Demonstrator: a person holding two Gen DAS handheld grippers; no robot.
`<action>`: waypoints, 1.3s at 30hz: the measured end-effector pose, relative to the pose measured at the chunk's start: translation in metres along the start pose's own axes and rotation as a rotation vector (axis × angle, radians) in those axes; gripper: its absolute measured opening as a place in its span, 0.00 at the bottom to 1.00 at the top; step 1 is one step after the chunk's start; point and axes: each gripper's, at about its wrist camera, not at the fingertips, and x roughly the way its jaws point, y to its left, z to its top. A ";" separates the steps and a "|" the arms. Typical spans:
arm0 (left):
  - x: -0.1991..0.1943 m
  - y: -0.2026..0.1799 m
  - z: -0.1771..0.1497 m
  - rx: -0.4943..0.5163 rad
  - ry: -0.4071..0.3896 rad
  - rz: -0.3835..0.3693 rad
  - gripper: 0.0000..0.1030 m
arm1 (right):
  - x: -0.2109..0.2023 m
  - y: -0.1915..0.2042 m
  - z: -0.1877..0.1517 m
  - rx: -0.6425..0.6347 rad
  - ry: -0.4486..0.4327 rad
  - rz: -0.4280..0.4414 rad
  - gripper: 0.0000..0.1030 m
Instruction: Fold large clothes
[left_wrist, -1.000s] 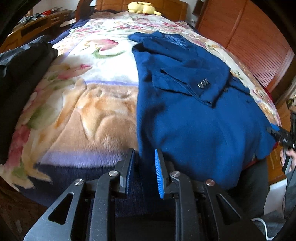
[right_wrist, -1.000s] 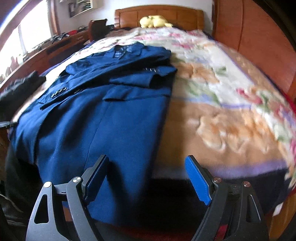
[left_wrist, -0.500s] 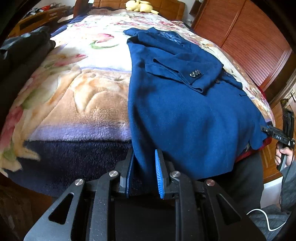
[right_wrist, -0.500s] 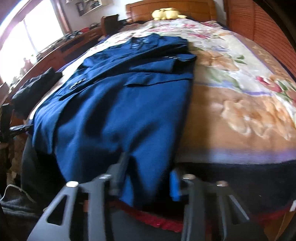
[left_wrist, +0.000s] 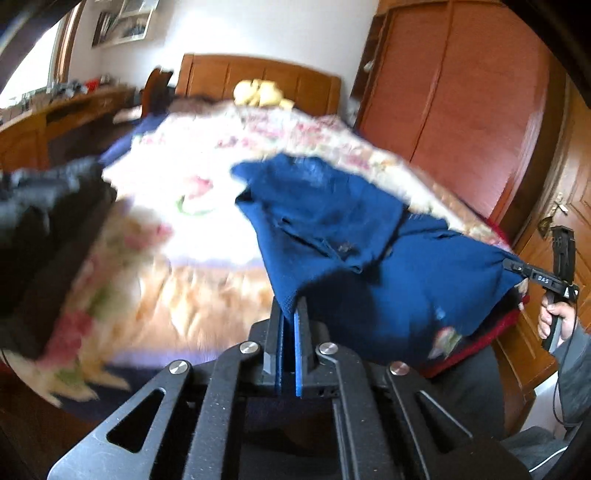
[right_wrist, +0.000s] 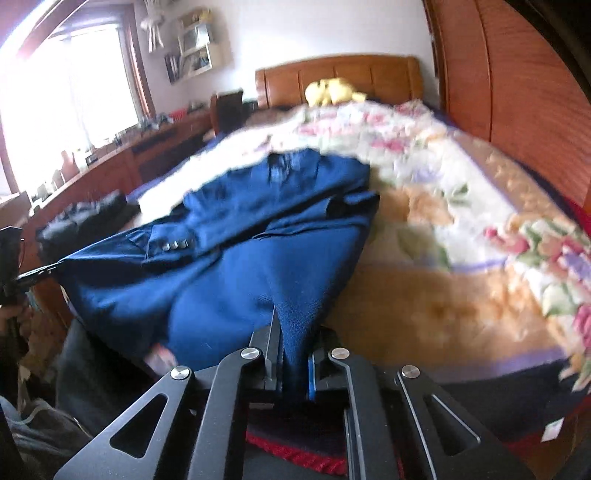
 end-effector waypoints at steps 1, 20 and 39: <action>-0.007 -0.004 0.006 0.010 -0.024 0.002 0.04 | -0.007 0.002 0.004 -0.001 -0.023 -0.002 0.08; -0.131 -0.051 0.092 0.156 -0.386 -0.080 0.04 | -0.194 0.034 0.040 -0.118 -0.381 0.018 0.08; 0.150 0.011 0.201 0.148 -0.099 0.127 0.04 | 0.096 -0.051 0.163 -0.082 -0.129 -0.184 0.08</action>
